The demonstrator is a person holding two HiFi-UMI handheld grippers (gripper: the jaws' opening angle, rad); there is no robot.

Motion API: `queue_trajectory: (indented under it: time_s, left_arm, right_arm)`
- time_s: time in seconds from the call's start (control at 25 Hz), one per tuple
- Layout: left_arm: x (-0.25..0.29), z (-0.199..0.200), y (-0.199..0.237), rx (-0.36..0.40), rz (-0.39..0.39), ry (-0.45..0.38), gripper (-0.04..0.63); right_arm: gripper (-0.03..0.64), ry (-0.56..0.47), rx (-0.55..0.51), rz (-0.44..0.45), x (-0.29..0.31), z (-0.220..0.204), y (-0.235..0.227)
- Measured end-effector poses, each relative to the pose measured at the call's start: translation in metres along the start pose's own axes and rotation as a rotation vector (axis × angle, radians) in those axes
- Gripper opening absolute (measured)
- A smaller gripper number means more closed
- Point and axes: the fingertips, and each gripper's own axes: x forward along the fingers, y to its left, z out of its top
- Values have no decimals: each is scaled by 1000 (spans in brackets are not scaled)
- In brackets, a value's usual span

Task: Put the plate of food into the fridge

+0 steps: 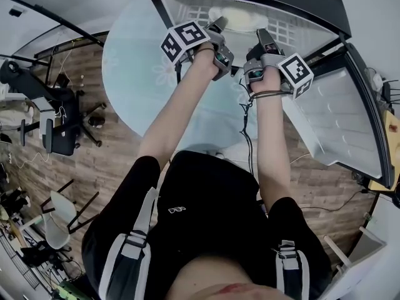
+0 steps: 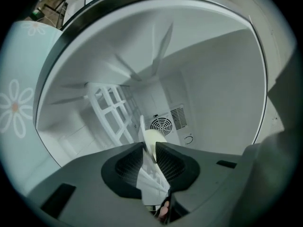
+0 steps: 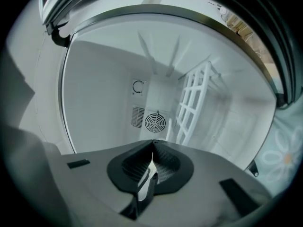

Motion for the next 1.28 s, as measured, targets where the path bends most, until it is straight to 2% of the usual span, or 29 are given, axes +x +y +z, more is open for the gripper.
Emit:
queue_trajectory:
  time_s: [0.2, 0.28, 0.36, 0.44, 0.56, 0.72, 0.88, 1.12, 1.28]
  left_arm:
    - [1, -1, -2, 47, 19, 66, 81]
    - [1, -2, -3, 69, 20, 82, 127]
    - [1, -2, -8, 75, 7, 105, 214]
    - [-1, -2, -14, 82, 0, 127, 273]
    - [-10, -1, -17, 104, 12, 153, 322]
    - [-15, 8, -11, 197, 78, 178, 380]
    - [-35, -12, -27, 281, 28, 163, 361]
    - [-68, -32, -60, 482, -62, 43, 210]
    - [-94, -47, -85, 660, -103, -34, 152]
  right_arm:
    - [2, 15, 8, 10, -1, -6, 1]
    - [2, 22, 22, 14, -2, -9, -2]
    - [2, 29, 32, 18, -4, -11, -2]
    - [2, 32, 36, 26, -9, -13, 1]
    - [2, 35, 32, 46, -18, -18, 9]
    - [2, 33, 32, 63, -24, -20, 17]
    - [2, 25, -7, 83, -50, -16, 25]
    - [2, 22, -208, 139, -70, -12, 49]
    - [2, 34, -372, 172, -89, -19, 65]
